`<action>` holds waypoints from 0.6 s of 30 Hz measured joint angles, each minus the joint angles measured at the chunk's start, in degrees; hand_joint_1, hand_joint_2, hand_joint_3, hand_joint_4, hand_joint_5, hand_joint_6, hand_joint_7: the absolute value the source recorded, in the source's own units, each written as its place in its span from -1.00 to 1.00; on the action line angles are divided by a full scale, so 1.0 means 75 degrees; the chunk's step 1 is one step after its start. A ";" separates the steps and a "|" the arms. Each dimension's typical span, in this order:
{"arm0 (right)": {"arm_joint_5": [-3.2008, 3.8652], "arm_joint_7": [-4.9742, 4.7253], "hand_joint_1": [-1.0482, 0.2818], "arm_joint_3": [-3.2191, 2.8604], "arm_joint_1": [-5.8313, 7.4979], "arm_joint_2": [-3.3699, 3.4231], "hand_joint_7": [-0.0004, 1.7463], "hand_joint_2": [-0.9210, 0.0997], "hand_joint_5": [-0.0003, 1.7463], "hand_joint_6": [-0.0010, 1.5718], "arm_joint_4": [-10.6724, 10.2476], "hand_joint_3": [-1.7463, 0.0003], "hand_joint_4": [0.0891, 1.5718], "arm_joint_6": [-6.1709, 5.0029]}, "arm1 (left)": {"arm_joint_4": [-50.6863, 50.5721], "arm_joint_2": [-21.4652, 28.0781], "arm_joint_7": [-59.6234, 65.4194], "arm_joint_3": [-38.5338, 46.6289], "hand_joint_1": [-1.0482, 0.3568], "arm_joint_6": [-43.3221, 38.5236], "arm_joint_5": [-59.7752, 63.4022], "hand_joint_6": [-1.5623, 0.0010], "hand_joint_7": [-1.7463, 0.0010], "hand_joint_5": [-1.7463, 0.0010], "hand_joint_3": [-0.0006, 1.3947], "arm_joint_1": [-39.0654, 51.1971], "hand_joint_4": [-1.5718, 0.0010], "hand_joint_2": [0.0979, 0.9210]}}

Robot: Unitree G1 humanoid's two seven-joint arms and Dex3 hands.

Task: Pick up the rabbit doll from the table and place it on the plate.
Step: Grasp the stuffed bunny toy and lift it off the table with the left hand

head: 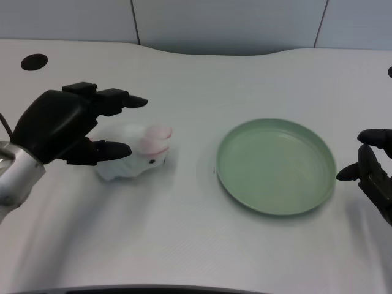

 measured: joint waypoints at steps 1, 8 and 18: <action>-0.0022 -0.0002 0.20 0.0016 -0.0001 0.0000 0.90 -1.00 1.00 -0.94 -0.0007 0.20 -0.61 -0.0004 | -0.0005 0.0070 -0.0067 -0.0149 -0.72 0.0137 0.0161 0.71 0.99 0.63 -0.68 -0.0130 0.92 1.00; -0.0195 -0.0045 0.18 0.0145 0.0012 0.0003 0.92 -1.00 1.00 -0.94 -0.0067 0.22 -0.59 -0.0046 | -0.0317 0.0417 -0.1696 -0.0876 -0.89 0.1455 0.0500 0.97 0.99 0.98 -0.76 -0.1274 1.00 1.00; -0.0180 -0.0105 0.18 0.0127 0.0066 0.0032 0.91 -1.00 1.00 -0.96 -0.0127 0.24 -0.64 -0.0058 | 0.0468 0.0129 -0.2363 -0.1615 -0.97 0.1965 0.0635 1.00 1.00 1.00 -0.83 -0.1978 1.00 1.00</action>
